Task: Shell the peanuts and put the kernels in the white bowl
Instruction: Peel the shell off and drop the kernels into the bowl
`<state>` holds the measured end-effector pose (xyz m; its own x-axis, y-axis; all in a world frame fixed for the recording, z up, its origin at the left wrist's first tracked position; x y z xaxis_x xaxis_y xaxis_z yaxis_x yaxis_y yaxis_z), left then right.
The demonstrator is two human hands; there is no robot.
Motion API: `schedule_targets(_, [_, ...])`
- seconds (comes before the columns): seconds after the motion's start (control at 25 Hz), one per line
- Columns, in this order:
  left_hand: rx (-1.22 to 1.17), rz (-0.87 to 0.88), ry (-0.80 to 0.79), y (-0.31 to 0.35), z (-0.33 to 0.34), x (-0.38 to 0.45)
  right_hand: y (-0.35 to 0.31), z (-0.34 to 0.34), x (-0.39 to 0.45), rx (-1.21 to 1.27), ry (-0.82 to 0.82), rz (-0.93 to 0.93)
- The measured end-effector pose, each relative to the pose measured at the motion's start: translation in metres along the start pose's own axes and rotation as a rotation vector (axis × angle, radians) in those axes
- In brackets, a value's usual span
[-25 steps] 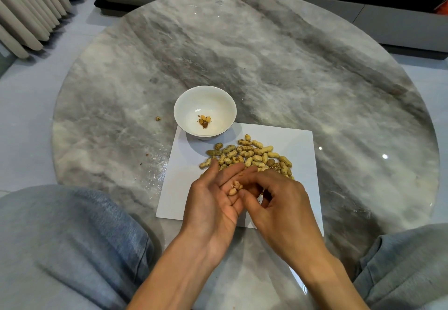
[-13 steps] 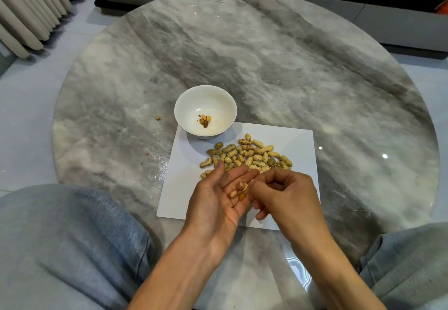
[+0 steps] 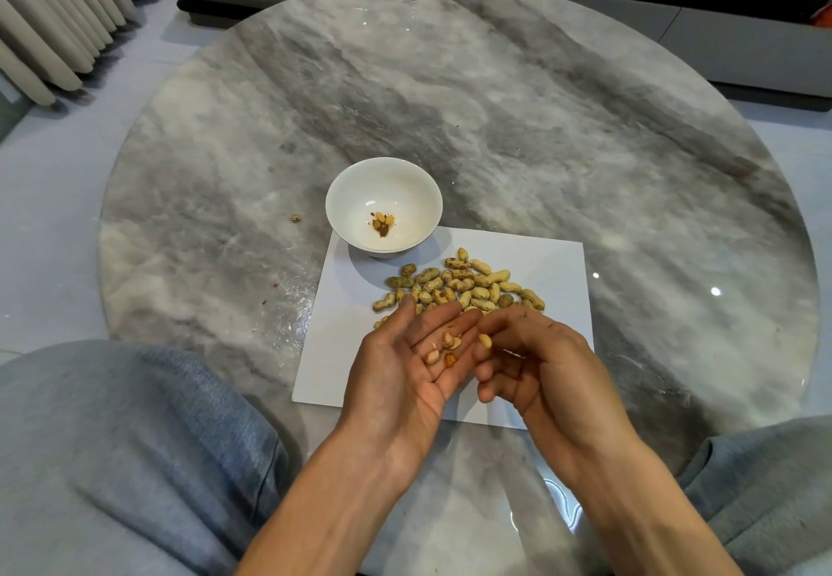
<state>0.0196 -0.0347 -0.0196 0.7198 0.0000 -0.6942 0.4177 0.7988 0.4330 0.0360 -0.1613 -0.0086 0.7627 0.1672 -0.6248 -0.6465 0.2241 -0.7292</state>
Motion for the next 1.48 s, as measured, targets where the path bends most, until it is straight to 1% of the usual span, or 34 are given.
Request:
schedule_targets(0.08, [0.006, -0.004, -0.001, 0.0, 0.0, -0.001, 0.002, 0.0, 0.0, 0.033, 0.012, 0.04])
schedule_targets(0.2, [0.004, -0.006, 0.003, 0.0, 0.001, -0.001, 0.004, 0.001, 0.0, 0.241, -0.026, 0.15])
schedule_targets(0.24, [-0.003, -0.007, 0.004, 0.0, 0.001, -0.001, 0.004, 0.002, 0.0, 0.264, -0.022, 0.15])
schedule_targets(0.28, [-0.007, -0.008, 0.003, 0.0, 0.001, -0.001, 0.005, 0.002, 0.0, 0.192, 0.008, 0.098])
schedule_targets(0.32, [-0.005, -0.006, 0.001, 0.0, 0.001, -0.001, 0.007, 0.002, -0.001, 0.005, 0.061, -0.009])
schedule_targets(0.4, [0.002, -0.001, -0.01, 0.001, 0.001, -0.001, 0.006, 0.003, -0.005, -0.583, 0.184, -0.351])
schedule_targets(0.44, [0.002, 0.0, -0.018, 0.001, 0.001, -0.002, 0.007, 0.006, -0.006, -0.802, 0.21, -0.485])
schedule_targets(0.48, [0.0, 0.005, -0.027, 0.001, 0.001, -0.001, 0.008, 0.007, -0.006, -0.931, 0.228, -0.566])
schedule_targets(0.52, [-0.005, 0.006, -0.035, 0.002, 0.0, -0.001, 0.009, 0.008, -0.006, -0.978, 0.227, -0.608])
schedule_targets(0.6, [-0.015, -0.002, -0.047, 0.003, 0.001, -0.002, 0.01, 0.007, -0.004, -0.99, 0.231, -0.635])
schedule_targets(0.72, [-0.01, -0.006, -0.057, 0.002, 0.002, -0.003, 0.012, 0.002, 0.0, -1.003, 0.259, -0.609])
schedule_targets(0.88, [0.005, -0.02, -0.072, 0.001, 0.002, -0.003, 0.015, 0.003, 0.003, -1.126, 0.319, -0.627])
schedule_targets(0.92, [0.009, -0.022, -0.073, 0.0, 0.003, -0.002, 0.016, 0.004, 0.003, -1.112, 0.318, -0.615])
schedule_targets(0.96, [0.015, -0.024, -0.071, 0.0, 0.003, -0.003, 0.015, 0.005, 0.003, -1.024, 0.308, -0.57])
schedule_targets(1.0, [0.021, -0.024, -0.065, 0.0, 0.003, -0.002, 0.014, 0.005, 0.004, -0.853, 0.277, -0.487])
schedule_targets(1.08, [0.016, -0.019, -0.049, 0.0, 0.003, -0.001, 0.008, 0.004, 0.002, -0.393, 0.179, -0.229])
schedule_targets(1.16, [0.018, -0.006, -0.044, 0.001, 0.002, -0.001, 0.006, 0.005, -0.001, 0.027, 0.01, 0.035])
schedule_targets(1.24, [0.031, 0.006, -0.035, 0.001, 0.002, -0.001, 0.006, 0.004, -0.002, 0.23, -0.093, 0.141])
schedule_targets(1.28, [0.03, 0.009, -0.026, 0.001, 0.002, -0.001, 0.006, 0.004, -0.002, 0.275, -0.12, 0.159])
schedule_targets(1.32, [0.026, 0.012, -0.017, 0.001, 0.002, -0.001, 0.006, 0.005, -0.003, 0.273, -0.128, 0.156])
schedule_targets(1.36, [0.023, 0.012, -0.011, 0.001, 0.002, -0.001, 0.006, 0.005, -0.003, 0.183, -0.092, 0.114])
schedule_targets(1.4, [0.021, 0.01, -0.008, 0.001, 0.002, -0.001, 0.008, 0.005, -0.003, 0.003, -0.026, 0.013])
schedule_targets(1.44, [0.022, 0.007, -0.008, 0.001, 0.001, -0.001, 0.009, 0.006, -0.003, -0.249, 0.046, -0.144])
schedule_targets(1.48, [0.021, 0.005, -0.009, 0.001, 0.001, 0.0, 0.012, 0.007, -0.004, -0.492, 0.077, -0.319])
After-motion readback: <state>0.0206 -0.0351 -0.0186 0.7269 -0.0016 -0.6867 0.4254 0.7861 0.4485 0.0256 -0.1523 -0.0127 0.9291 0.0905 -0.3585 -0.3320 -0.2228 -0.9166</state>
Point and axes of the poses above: each hand's wrist, its own x-axis towards the middle knuckle, its own z-axis out of the palm, y = z × x, the point moved 1 cm from there along x, towards the middle knuckle, and after that the axes turned 5 degrees about z, right-handed, at the moved point
